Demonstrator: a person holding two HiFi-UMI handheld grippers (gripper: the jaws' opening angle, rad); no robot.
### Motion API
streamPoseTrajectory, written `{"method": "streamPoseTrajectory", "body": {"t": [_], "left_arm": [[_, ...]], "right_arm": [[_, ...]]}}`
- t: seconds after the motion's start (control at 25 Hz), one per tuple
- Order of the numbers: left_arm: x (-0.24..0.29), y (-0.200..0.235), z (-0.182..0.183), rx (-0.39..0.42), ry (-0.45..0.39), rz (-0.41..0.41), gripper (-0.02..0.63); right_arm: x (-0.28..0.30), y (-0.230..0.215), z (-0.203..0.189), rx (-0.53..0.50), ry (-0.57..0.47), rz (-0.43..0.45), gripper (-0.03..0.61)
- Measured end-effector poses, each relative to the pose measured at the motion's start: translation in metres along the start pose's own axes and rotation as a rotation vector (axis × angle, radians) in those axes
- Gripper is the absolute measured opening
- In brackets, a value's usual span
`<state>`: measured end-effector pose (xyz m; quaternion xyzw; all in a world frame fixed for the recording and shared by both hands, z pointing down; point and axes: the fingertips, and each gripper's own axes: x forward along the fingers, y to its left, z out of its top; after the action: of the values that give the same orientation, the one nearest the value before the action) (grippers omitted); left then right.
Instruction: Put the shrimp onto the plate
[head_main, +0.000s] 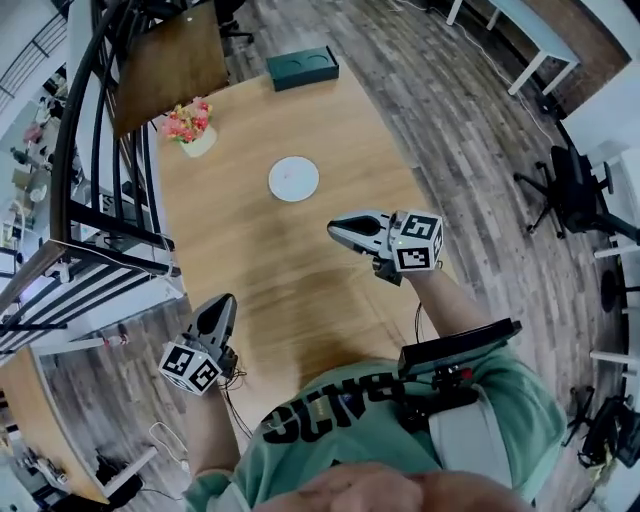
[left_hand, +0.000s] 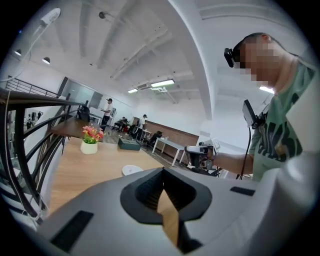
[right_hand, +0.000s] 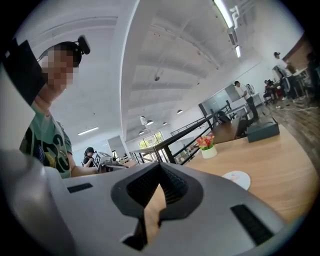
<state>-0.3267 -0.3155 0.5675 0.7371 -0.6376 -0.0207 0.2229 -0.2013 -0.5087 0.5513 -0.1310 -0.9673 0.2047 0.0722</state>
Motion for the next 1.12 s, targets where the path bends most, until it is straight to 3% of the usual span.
{"method": "streamPoseTrajectory", "body": {"t": [0.28, 0.6, 0.88, 1.12], "left_arm": [[-0.07, -0.039, 0.003, 0.064, -0.002, -0.12, 0.005], [-0.134, -0.079, -0.025, 0.022, -0.005, -0.183, 0.005], [-0.137, -0.138, -0.018, 0.061, -0.017, -0.221, 0.005], [-0.117, -0.206, -0.001, 0.112, -0.077, -0.199, 0.005]], "right_arm": [[-0.006, 0.081, 0.011, -0.006, -0.031, -0.078, 0.006], [-0.039, 0.156, 0.024, -0.038, -0.065, -0.145, 0.006], [-0.094, 0.198, 0.041, -0.078, -0.103, -0.164, 0.006], [-0.164, 0.215, 0.044, -0.104, -0.131, -0.114, 0.006]]}}
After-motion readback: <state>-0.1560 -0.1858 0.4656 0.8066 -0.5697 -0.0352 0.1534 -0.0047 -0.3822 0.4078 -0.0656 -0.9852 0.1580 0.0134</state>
